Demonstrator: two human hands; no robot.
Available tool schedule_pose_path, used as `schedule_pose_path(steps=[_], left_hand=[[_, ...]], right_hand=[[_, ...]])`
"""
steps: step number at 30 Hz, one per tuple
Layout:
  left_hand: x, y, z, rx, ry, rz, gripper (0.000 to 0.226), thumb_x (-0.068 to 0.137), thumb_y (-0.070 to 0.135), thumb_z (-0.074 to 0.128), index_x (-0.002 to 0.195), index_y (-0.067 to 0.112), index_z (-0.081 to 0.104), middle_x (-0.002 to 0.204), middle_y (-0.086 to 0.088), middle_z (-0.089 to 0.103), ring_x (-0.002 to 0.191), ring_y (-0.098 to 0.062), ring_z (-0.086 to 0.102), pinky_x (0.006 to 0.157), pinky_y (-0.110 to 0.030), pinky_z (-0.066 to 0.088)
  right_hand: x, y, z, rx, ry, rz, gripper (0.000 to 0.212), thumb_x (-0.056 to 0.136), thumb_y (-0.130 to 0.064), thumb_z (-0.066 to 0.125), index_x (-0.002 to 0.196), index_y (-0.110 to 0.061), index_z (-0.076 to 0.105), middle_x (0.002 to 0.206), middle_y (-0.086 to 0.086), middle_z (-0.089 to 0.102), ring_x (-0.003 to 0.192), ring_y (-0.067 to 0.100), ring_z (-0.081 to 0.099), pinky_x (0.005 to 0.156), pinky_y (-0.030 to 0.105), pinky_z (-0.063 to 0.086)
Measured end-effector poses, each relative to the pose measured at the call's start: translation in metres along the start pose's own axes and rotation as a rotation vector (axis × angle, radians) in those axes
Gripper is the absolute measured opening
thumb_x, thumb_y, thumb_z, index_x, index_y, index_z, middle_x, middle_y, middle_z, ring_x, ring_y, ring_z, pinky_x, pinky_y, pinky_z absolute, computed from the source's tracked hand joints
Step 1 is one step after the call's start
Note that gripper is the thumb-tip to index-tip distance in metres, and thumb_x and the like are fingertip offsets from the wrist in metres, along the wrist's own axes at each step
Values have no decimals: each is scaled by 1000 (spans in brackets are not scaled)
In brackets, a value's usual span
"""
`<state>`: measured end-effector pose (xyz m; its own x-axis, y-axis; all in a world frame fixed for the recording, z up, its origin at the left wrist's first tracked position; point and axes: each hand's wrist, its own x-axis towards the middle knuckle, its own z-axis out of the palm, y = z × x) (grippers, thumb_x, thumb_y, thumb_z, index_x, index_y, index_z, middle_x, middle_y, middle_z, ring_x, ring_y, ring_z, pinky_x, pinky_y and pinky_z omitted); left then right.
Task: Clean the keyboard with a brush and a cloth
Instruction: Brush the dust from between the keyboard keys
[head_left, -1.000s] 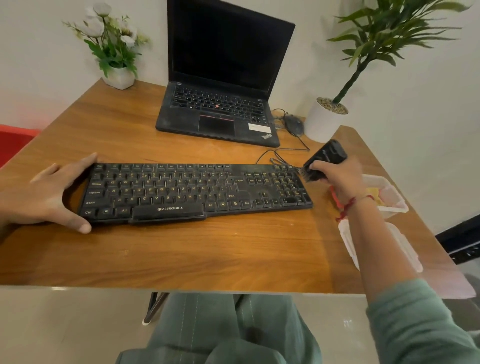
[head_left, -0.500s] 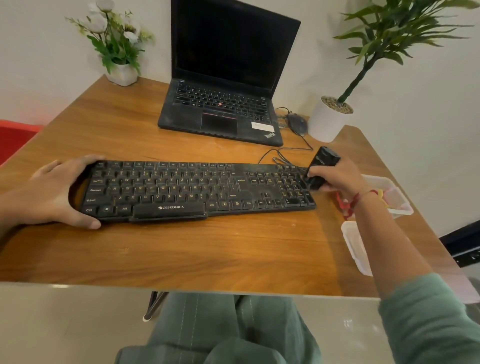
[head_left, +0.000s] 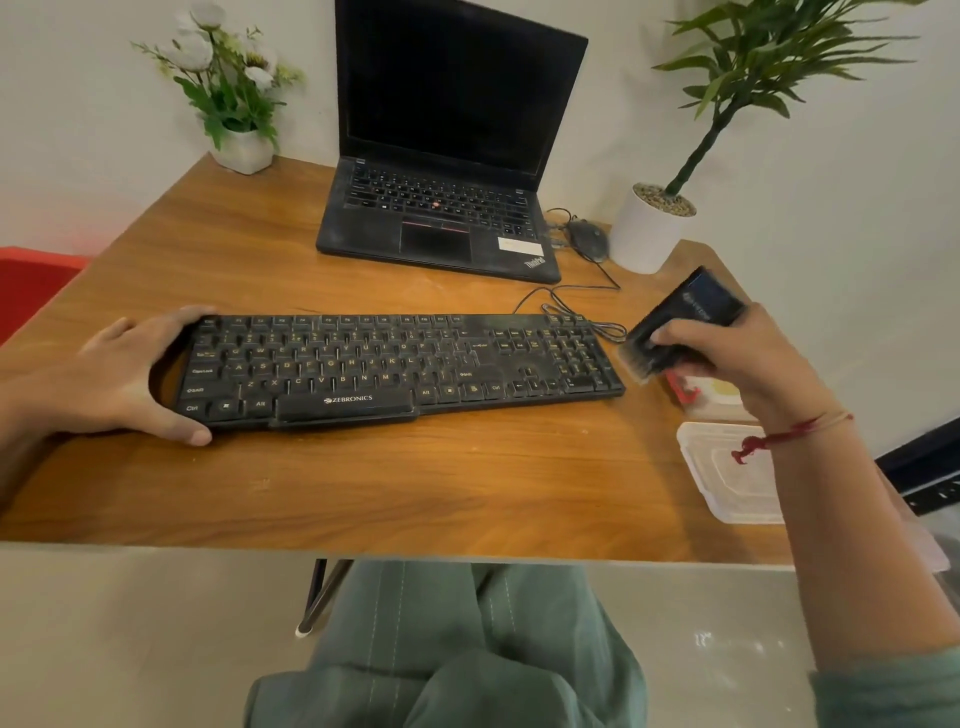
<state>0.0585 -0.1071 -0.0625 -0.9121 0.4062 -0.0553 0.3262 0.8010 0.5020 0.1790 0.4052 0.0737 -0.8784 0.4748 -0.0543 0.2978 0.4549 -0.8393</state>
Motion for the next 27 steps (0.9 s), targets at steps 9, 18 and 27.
schedule_pose_path(steps=[9,18,27], left_hand=[[-16,27,-10,-51,-139,-82,144,12,100,52,138,53,2,159,2,21,146,-26,10,118,-35,-5],[-18,35,-4,-85,-132,-45,144,37,87,67,147,47,-18,161,6,13,148,-16,8,116,-31,-9],[-18,49,4,-144,-65,-10,143,44,78,73,150,39,-15,162,4,13,148,-12,11,121,-39,-8]], right_hand=[[-8,24,25,16,186,-61,19,70,-22,79,79,-18,63,86,12,70,81,23,69,66,33,59],[-27,34,59,208,-23,-77,31,75,-7,77,103,-12,63,96,5,68,82,12,64,52,13,53],[-33,25,87,287,-230,-129,65,37,-46,92,90,-24,61,95,3,70,78,13,70,55,20,57]])
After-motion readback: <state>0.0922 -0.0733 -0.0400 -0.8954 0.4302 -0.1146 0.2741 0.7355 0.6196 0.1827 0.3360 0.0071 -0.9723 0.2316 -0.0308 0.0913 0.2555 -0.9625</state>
